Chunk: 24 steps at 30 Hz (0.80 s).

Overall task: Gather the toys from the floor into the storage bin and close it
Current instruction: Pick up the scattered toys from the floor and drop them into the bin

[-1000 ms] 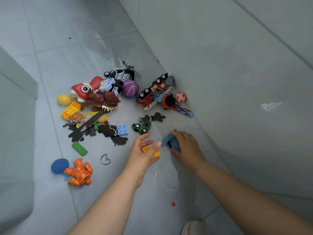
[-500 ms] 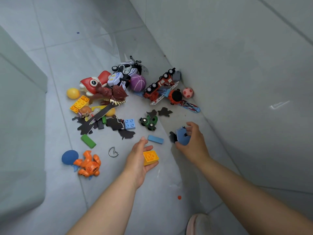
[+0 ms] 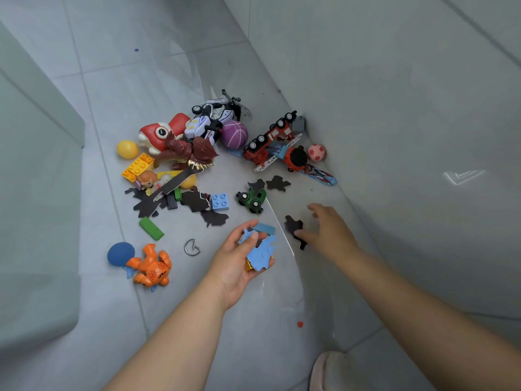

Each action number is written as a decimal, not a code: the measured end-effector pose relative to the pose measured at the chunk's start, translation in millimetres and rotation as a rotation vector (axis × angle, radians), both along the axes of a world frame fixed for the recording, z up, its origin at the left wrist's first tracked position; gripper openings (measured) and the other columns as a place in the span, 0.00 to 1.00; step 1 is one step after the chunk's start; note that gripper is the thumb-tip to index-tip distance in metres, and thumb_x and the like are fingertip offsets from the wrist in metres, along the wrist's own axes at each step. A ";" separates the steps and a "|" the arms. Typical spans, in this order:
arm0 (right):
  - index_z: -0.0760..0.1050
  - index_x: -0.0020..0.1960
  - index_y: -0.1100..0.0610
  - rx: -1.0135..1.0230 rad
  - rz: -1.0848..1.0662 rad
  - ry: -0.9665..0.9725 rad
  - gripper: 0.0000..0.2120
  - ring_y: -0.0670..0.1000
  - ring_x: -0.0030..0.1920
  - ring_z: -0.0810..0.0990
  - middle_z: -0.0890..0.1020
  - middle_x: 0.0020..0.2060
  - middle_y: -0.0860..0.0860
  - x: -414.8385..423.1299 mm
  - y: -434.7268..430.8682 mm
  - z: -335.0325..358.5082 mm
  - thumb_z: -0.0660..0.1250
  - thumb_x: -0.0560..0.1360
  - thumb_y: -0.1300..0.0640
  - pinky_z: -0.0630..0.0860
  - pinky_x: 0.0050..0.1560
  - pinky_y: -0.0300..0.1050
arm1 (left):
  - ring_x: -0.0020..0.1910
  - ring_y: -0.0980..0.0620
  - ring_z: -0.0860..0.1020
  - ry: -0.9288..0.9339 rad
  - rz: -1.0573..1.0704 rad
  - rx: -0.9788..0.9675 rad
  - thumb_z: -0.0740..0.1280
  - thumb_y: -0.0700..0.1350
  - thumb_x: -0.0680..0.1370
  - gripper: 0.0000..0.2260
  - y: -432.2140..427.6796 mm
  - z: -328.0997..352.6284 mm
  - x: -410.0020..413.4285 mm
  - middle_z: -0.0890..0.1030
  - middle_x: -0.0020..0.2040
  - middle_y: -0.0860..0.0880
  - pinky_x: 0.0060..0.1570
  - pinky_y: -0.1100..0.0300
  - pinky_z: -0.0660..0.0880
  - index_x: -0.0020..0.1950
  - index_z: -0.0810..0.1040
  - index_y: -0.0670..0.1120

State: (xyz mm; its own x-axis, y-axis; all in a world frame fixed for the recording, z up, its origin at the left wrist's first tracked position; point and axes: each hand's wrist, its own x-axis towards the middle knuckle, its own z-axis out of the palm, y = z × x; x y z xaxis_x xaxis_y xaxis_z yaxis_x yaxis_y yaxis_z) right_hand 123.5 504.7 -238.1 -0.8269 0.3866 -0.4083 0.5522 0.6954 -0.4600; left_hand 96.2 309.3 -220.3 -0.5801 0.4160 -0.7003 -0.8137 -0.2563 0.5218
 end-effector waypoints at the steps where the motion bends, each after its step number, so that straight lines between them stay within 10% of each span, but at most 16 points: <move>1: 0.67 0.67 0.55 0.010 0.064 -0.032 0.26 0.55 0.60 0.72 0.70 0.62 0.55 -0.4 -4.8 -6.1 0.70 0.72 0.53 0.70 0.59 0.47 | 0.45 0.48 0.78 0.011 -0.002 -0.010 0.62 0.40 0.79 0.09 -0.4 -0.9 0.9 0.77 0.49 0.46 0.42 0.53 0.81 0.56 0.77 0.50; 9: 0.72 0.55 0.54 -0.178 -0.070 0.189 0.18 0.44 0.41 0.74 0.76 0.49 0.51 0.8 -29.6 -1.6 0.73 0.67 0.57 0.69 0.42 0.34 | 0.51 0.47 0.79 0.022 0.011 0.014 0.70 0.48 0.66 0.22 -8.5 -3.7 5.3 0.78 0.54 0.46 0.48 0.50 0.80 0.60 0.75 0.55; 13: 0.75 0.56 0.53 -0.362 0.266 0.287 0.21 0.41 0.47 0.73 0.77 0.51 0.48 11.3 -69.0 18.0 0.76 0.66 0.53 0.67 0.48 0.26 | 0.43 0.51 0.80 0.018 0.044 0.018 0.73 0.50 0.65 0.26 -10.3 -7.6 6.0 0.81 0.52 0.47 0.42 0.56 0.76 0.62 0.73 0.56; 19: 0.72 0.63 0.55 0.025 0.241 0.152 0.17 0.54 0.57 0.73 0.74 0.59 0.53 -12.6 -47.8 -2.5 0.65 0.75 0.56 0.72 0.57 0.48 | 0.31 0.55 0.83 0.041 0.071 -0.131 0.64 0.37 0.77 0.17 -16.1 -14.7 8.1 0.80 0.52 0.47 0.55 0.45 0.68 0.63 0.72 0.52; 24: 0.74 0.55 0.56 0.090 0.224 0.090 0.11 0.53 0.51 0.75 0.76 0.51 0.51 -16.5 -58.8 -9.2 0.65 0.74 0.54 0.71 0.47 0.45 | 0.34 0.50 0.82 0.011 0.131 -0.084 0.67 0.46 0.73 0.18 -22.5 -8.6 8.7 0.79 0.52 0.45 0.45 0.53 0.78 0.63 0.72 0.50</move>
State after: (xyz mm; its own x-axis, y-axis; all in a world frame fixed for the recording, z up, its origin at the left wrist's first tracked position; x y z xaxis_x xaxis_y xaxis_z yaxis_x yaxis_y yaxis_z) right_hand 107.0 445.9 -247.3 -0.9275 0.2211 -0.3014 0.3395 0.8359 -0.4313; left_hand 104.9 286.8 -228.9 -0.6336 0.2762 -0.7227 -0.7701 -0.3152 0.5546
